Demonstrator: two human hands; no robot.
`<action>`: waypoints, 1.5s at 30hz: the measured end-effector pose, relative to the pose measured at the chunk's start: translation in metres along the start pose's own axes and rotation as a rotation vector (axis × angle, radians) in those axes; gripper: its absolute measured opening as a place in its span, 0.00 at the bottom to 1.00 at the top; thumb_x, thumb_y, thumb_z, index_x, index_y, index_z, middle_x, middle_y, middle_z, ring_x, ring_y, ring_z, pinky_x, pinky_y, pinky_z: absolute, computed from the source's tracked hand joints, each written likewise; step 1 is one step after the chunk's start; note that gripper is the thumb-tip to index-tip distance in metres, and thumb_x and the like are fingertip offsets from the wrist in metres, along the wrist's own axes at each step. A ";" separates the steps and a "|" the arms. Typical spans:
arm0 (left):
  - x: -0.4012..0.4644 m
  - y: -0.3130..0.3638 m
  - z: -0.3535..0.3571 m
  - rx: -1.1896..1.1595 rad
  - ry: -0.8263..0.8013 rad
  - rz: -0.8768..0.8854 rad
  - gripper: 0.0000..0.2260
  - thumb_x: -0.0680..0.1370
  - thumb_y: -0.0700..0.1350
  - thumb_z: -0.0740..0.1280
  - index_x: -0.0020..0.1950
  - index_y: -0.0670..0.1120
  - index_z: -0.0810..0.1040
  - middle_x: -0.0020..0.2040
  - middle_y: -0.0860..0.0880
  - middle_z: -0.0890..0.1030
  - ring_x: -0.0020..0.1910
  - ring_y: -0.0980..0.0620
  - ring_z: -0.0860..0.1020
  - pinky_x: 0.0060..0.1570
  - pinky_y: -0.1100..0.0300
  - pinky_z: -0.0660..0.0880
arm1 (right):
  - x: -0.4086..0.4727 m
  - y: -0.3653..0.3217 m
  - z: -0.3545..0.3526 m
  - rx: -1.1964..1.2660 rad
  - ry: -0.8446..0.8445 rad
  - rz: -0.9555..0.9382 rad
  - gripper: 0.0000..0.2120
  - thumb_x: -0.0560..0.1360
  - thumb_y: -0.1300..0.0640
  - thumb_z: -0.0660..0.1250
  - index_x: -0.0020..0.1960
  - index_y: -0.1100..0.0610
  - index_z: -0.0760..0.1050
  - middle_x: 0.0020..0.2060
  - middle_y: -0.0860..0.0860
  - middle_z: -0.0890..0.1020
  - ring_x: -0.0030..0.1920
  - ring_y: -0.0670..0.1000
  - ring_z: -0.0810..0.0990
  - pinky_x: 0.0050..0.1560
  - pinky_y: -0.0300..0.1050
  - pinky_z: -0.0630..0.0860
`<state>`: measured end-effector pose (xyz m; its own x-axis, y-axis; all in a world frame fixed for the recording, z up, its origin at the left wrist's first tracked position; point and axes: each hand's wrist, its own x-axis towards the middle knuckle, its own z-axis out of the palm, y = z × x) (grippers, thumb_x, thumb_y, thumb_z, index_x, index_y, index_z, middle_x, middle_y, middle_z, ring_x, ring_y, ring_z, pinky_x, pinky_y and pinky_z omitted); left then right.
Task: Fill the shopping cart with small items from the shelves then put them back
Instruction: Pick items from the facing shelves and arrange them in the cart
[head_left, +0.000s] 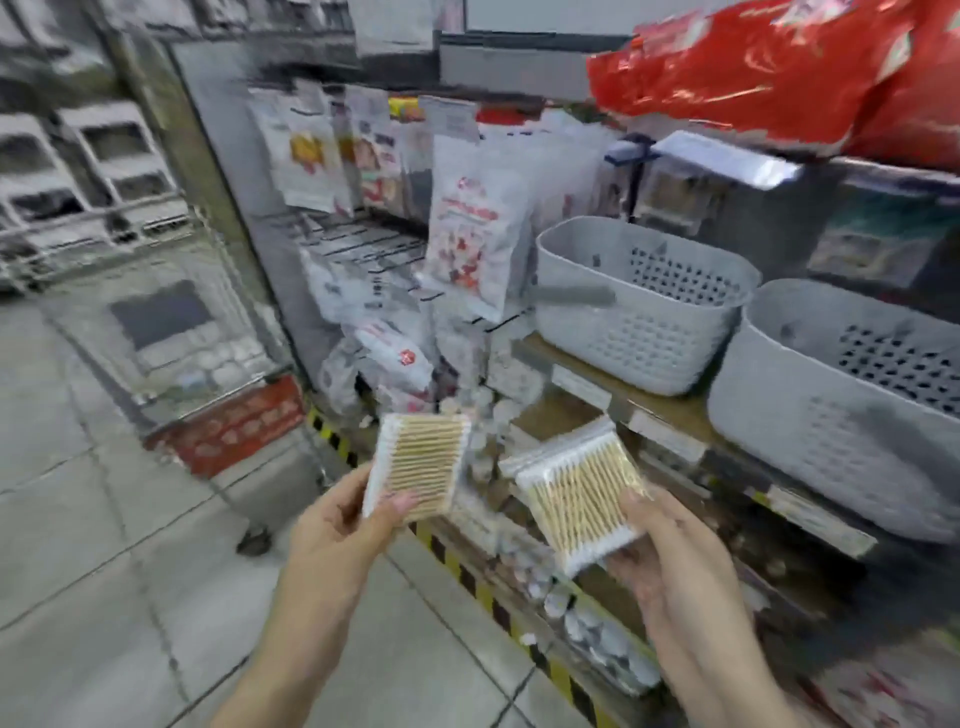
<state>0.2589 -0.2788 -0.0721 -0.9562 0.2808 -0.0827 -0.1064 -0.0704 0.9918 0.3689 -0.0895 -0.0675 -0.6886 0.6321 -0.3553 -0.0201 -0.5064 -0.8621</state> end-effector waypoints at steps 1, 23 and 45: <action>0.002 -0.004 -0.024 0.003 0.053 -0.009 0.10 0.75 0.39 0.66 0.53 0.49 0.81 0.48 0.52 0.85 0.48 0.55 0.83 0.41 0.68 0.77 | 0.004 0.013 0.020 -0.015 -0.050 0.036 0.11 0.78 0.60 0.63 0.57 0.59 0.78 0.47 0.55 0.85 0.48 0.53 0.84 0.44 0.47 0.78; 0.200 -0.012 -0.227 -0.045 0.580 -0.095 0.08 0.80 0.45 0.62 0.56 0.48 0.77 0.49 0.48 0.84 0.44 0.47 0.84 0.41 0.60 0.80 | 0.182 0.132 0.358 -0.190 -0.513 0.379 0.07 0.78 0.66 0.62 0.49 0.60 0.79 0.43 0.54 0.86 0.44 0.50 0.85 0.44 0.45 0.79; 0.464 -0.039 -0.398 -0.283 0.728 -0.155 0.22 0.73 0.29 0.67 0.62 0.48 0.74 0.58 0.45 0.81 0.56 0.48 0.80 0.51 0.57 0.78 | 0.306 0.258 0.631 -0.797 -0.792 -0.234 0.18 0.76 0.59 0.68 0.62 0.45 0.73 0.58 0.39 0.76 0.56 0.32 0.73 0.50 0.23 0.69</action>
<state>-0.2889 -0.5271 -0.1881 -0.8525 -0.3817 -0.3571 -0.2244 -0.3497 0.9096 -0.3046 -0.3972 -0.1708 -0.9970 -0.0280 -0.0727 0.0625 0.2685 -0.9612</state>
